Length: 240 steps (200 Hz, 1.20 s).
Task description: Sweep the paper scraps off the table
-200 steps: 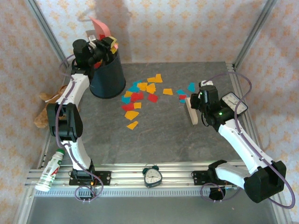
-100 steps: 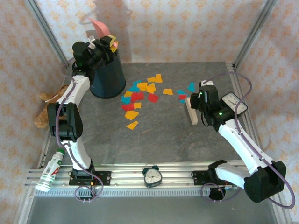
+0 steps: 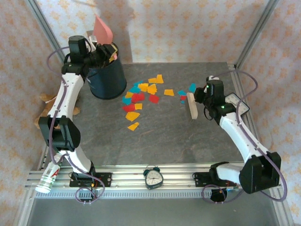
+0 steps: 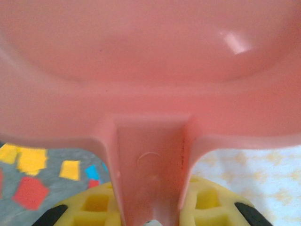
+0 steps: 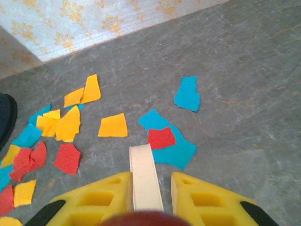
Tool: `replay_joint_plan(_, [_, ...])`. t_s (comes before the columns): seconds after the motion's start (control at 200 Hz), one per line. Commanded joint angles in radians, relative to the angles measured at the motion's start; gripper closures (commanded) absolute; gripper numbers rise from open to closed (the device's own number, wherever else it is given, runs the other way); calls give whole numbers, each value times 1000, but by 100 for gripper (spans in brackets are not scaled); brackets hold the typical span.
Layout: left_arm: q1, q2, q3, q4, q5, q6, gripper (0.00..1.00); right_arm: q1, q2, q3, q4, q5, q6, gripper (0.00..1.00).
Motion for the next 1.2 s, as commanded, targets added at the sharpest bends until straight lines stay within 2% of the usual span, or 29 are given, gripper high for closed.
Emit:
replay_joint_plan(0.0, [-54, -35, 94, -399, -121, 417, 100, -22, 51, 74, 105, -74, 63, 100])
replay_joint_plan(0.105, [-132, -35, 151, -597, -242, 604, 100, -35, 125, 118, 146, -119, 101, 100])
replay_joint_plan(0.2, [-185, -47, 146, -690, -324, 692, 100, -42, 201, 163, 188, -162, 143, 100])
replay_joint_plan(0.365, [-287, -100, 53, -747, -467, 761, 100, -44, 346, 266, 240, -231, 201, 100])
replay_joint_plan(0.58, [-395, -153, -82, -768, -582, 781, 100, -44, 566, 453, 281, -315, 278, 100])
replay_joint_plan(0.751, [-453, -175, -164, -748, -582, 771, 100, -44, 740, 611, 293, -353, 327, 100])
replay_joint_plan(0.956, [-468, -165, -186, -745, -574, 765, 100, -42, 951, 858, 215, -416, 360, 100])
replay_joint_plan(1.056, [-476, -155, -173, -757, -575, 768, 100, -41, 1014, 939, 146, -396, 352, 100])
replay_joint_plan(1.196, [-507, -140, -172, -772, -578, 787, 100, -42, 1032, 956, 36, -290, 308, 100])
